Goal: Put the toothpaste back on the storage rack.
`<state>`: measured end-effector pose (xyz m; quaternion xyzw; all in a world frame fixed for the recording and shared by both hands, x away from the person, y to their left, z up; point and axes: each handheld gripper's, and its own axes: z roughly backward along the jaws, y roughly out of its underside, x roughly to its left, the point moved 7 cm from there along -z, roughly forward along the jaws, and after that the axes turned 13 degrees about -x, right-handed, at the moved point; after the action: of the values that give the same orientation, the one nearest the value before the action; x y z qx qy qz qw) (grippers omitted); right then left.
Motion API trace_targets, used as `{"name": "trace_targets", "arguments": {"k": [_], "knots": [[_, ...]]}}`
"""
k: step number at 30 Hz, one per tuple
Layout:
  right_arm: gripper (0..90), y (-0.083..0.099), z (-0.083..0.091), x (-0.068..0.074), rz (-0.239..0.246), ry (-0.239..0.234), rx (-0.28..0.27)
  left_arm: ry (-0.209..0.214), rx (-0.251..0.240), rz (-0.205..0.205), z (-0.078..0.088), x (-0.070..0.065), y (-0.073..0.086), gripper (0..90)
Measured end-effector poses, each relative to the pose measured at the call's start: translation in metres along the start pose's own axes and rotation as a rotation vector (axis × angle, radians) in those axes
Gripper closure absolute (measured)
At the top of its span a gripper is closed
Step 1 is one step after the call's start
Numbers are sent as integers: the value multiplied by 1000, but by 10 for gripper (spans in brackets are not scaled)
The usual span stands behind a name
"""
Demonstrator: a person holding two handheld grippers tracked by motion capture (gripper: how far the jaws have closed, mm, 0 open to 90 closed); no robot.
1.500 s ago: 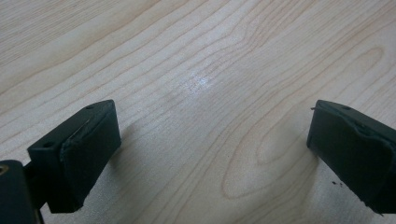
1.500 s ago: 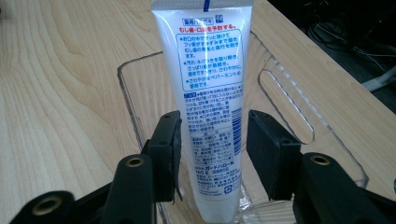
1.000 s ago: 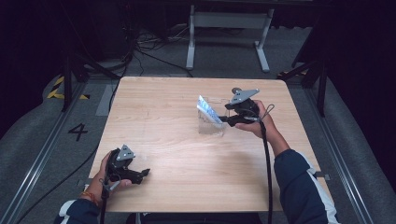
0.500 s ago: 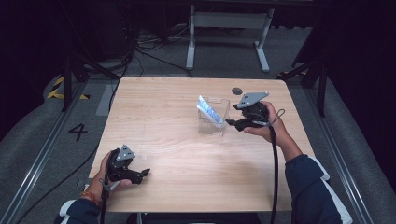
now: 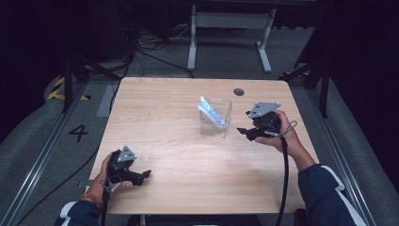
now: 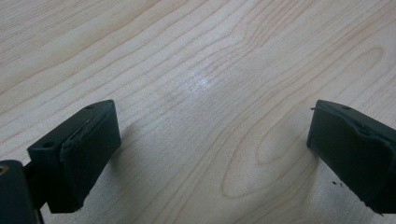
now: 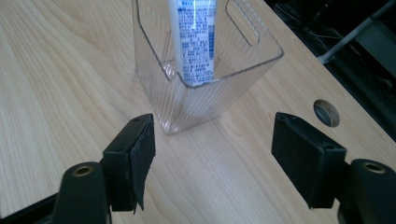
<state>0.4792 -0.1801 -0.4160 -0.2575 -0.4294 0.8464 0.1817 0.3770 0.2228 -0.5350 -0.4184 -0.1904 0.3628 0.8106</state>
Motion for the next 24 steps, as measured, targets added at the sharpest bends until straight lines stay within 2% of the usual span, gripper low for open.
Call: {"name": "trace_targets", "arguments": {"k": [10, 18, 24], "knots": [[300, 21, 13, 3, -20, 15, 6, 0, -1, 0, 0, 0, 0, 32], [294, 42, 24, 11, -42, 17, 8, 0, 0, 0, 0, 0, 0, 32], [284, 57, 29, 14, -40, 15, 32, -1, -1, 4, 0, 0, 0, 32]]}}
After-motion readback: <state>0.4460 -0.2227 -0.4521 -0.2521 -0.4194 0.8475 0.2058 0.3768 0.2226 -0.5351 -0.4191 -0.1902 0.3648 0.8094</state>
